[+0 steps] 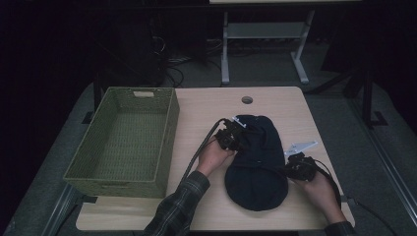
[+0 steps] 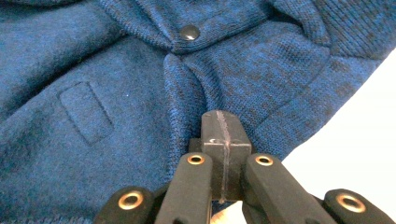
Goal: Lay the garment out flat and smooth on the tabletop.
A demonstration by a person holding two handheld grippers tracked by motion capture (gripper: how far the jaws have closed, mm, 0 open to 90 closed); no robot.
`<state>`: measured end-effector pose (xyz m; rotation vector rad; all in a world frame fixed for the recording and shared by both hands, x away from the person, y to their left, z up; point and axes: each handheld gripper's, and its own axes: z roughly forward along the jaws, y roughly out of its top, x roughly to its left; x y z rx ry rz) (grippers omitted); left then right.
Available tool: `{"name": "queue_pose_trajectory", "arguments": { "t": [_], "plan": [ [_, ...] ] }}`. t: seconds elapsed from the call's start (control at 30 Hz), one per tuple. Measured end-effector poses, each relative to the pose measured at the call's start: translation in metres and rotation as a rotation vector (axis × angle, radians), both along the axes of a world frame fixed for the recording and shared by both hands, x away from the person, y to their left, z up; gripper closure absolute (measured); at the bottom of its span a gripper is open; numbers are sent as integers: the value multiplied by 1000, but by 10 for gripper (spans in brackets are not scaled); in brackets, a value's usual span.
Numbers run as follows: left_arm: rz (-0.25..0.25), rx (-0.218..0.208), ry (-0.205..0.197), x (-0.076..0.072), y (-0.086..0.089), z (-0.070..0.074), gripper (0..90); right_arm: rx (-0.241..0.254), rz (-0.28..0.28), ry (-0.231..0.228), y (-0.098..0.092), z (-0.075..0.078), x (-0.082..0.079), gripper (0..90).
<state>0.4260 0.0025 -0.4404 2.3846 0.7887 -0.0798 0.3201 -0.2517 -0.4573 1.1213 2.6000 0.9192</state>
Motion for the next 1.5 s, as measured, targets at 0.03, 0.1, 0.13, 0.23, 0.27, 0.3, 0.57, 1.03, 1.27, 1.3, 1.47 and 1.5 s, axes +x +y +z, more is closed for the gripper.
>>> {"name": "queue_pose_trajectory", "arguments": {
  "t": [0.03,0.1,0.13,0.23,0.27,0.3,0.57,1.03,1.27,1.3,1.47,1.5],
  "plan": [
    [2,4,-6,-1,4,4,886,-4,2,-4,0,0,0,900],
    [8,16,-17,-4,13,11,888,-12,3,-12,0,1,-1,900],
    [21,16,-12,-6,18,14,889,-13,2,-16,1,1,-1,900],
    [44,68,-38,-14,31,21,888,-17,-5,-26,1,3,-3,900],
    [54,99,-47,-16,35,21,888,-29,-11,-27,2,4,-3,900],
    [65,109,-49,-18,40,20,887,-38,-11,-24,2,4,-3,900],
    [93,251,-50,-33,61,4,809,-1,21,-40,16,10,-3,900],
    [103,45,-194,-36,49,20,836,49,24,-75,43,13,34,900],
    [114,150,-135,-16,45,-7,900,-4,-14,-58,48,-5,54,900],
    [110,151,-131,-16,46,-6,900,4,-19,-45,46,-5,55,900],
    [93,142,-89,-20,52,-6,900,-11,1,-26,45,-3,47,900],
    [85,135,-86,-22,54,-6,900,-13,10,-22,46,-3,44,900]
  ]
}}
